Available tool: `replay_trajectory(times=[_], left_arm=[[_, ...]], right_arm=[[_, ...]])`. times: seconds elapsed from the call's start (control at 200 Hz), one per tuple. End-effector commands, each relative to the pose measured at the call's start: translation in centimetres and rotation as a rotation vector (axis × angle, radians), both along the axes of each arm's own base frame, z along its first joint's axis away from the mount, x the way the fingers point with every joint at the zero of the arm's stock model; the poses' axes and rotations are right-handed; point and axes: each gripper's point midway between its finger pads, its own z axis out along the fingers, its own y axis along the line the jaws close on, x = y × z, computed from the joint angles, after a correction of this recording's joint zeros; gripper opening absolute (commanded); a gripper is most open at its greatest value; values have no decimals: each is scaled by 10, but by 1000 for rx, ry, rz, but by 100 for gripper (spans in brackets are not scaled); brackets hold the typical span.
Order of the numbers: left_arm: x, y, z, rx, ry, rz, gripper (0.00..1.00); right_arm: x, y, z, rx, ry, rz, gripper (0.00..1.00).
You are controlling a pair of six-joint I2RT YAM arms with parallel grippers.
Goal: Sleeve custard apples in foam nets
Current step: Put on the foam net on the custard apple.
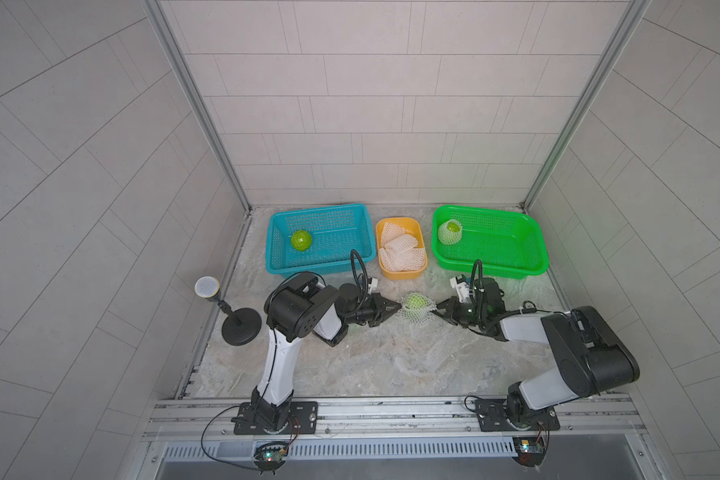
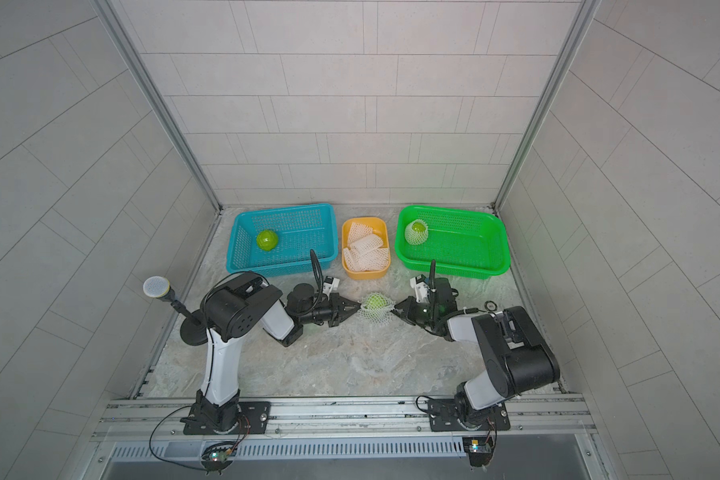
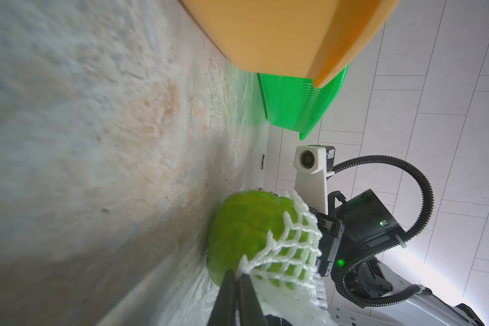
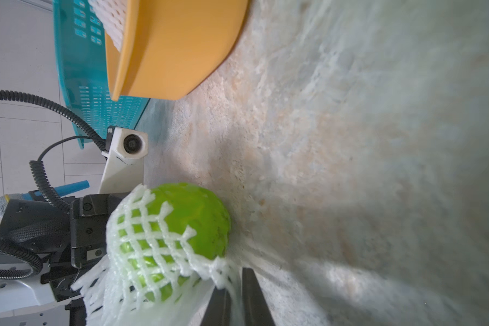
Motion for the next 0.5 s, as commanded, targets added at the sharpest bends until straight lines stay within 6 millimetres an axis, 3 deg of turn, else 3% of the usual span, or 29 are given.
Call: replay_trajectory(times=[0.0,0.325,0.495], left_arm=[[-1,2,-7,20,1,16,8],[-1,2,-4,16,-8,17,12],[0,3,-2,14,-10,19,26]], right_arm=[[7,-6,11,-46,-30,-31,24],[-6,-34,22,-227,-59,-69,45],[-14,-44,43,-368,-114,-50,59]])
